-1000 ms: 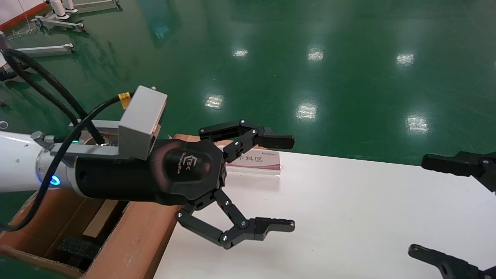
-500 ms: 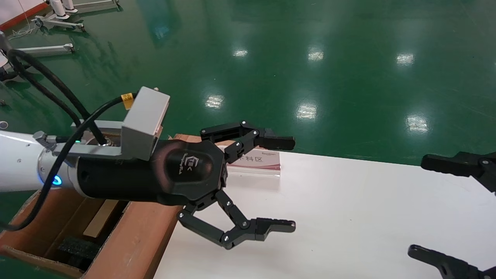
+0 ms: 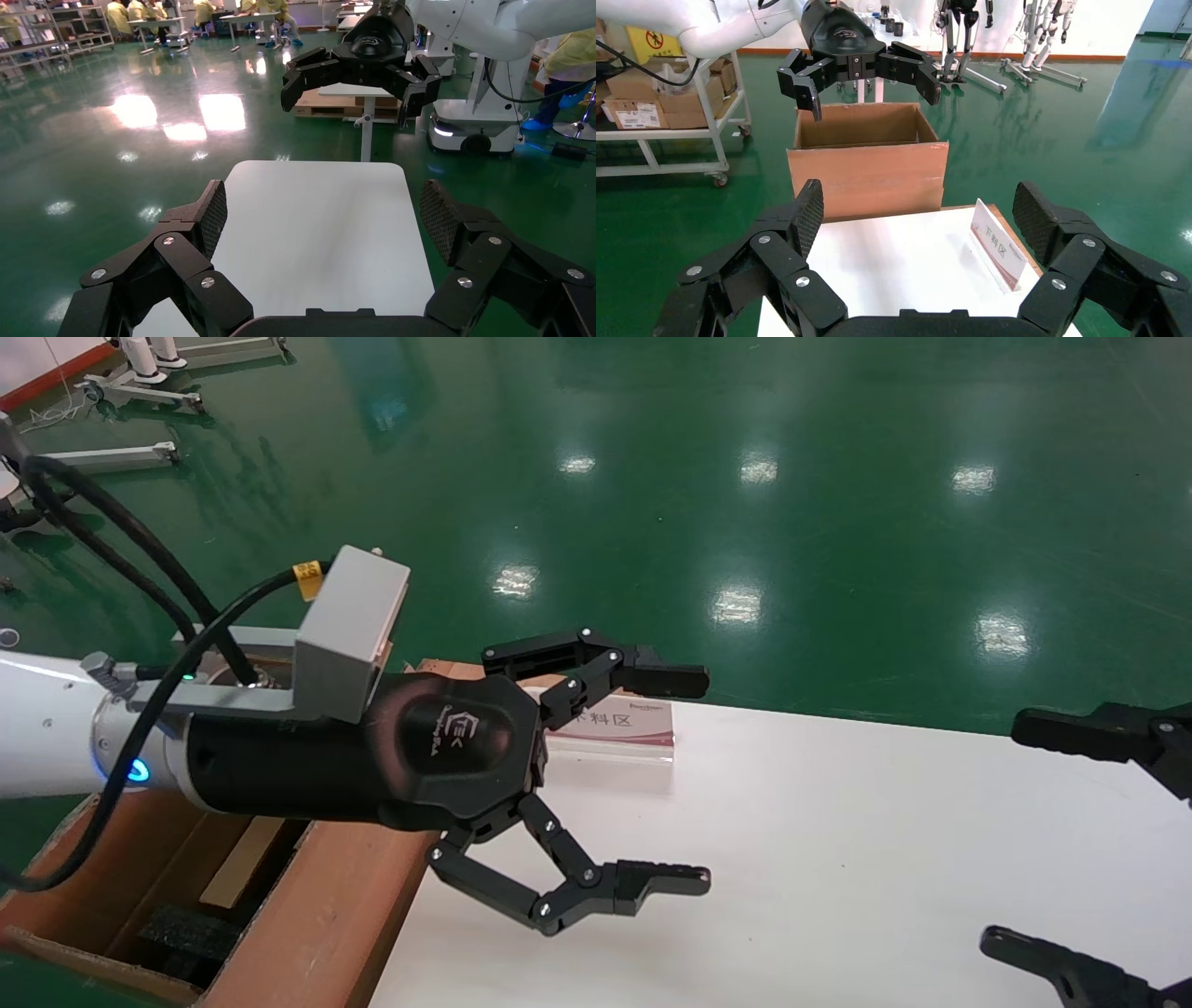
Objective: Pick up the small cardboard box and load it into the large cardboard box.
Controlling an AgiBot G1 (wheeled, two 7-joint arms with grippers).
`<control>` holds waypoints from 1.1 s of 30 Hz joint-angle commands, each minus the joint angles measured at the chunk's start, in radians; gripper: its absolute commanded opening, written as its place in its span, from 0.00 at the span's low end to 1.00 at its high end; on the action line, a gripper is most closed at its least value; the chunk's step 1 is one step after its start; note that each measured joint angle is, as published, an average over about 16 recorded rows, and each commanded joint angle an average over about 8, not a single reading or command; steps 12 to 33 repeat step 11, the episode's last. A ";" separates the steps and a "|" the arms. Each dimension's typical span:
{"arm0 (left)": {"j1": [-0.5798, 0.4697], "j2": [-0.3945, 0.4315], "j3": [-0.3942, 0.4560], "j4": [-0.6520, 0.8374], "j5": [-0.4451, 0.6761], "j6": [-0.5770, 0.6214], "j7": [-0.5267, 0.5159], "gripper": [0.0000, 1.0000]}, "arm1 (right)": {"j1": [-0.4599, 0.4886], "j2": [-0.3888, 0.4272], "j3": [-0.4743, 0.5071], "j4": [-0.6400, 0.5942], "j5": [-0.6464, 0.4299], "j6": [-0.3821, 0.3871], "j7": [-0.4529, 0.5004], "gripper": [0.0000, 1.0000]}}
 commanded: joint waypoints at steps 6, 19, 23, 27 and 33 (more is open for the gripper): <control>0.000 0.000 0.001 0.000 0.000 0.000 0.000 1.00 | 0.000 0.000 0.000 0.000 0.000 0.000 0.000 1.00; -0.001 0.000 0.001 0.000 0.000 0.000 0.000 1.00 | 0.000 0.000 0.000 0.000 0.000 0.000 0.000 1.00; -0.001 0.000 0.001 0.000 0.000 0.000 0.000 1.00 | 0.000 0.000 0.000 0.000 0.000 0.000 0.000 1.00; -0.001 0.000 0.001 0.000 0.000 0.000 0.000 1.00 | 0.000 0.000 0.000 0.000 0.000 0.000 0.000 1.00; -0.001 0.000 0.001 0.000 0.000 0.000 0.000 1.00 | 0.000 0.000 0.000 0.000 0.000 0.000 0.000 1.00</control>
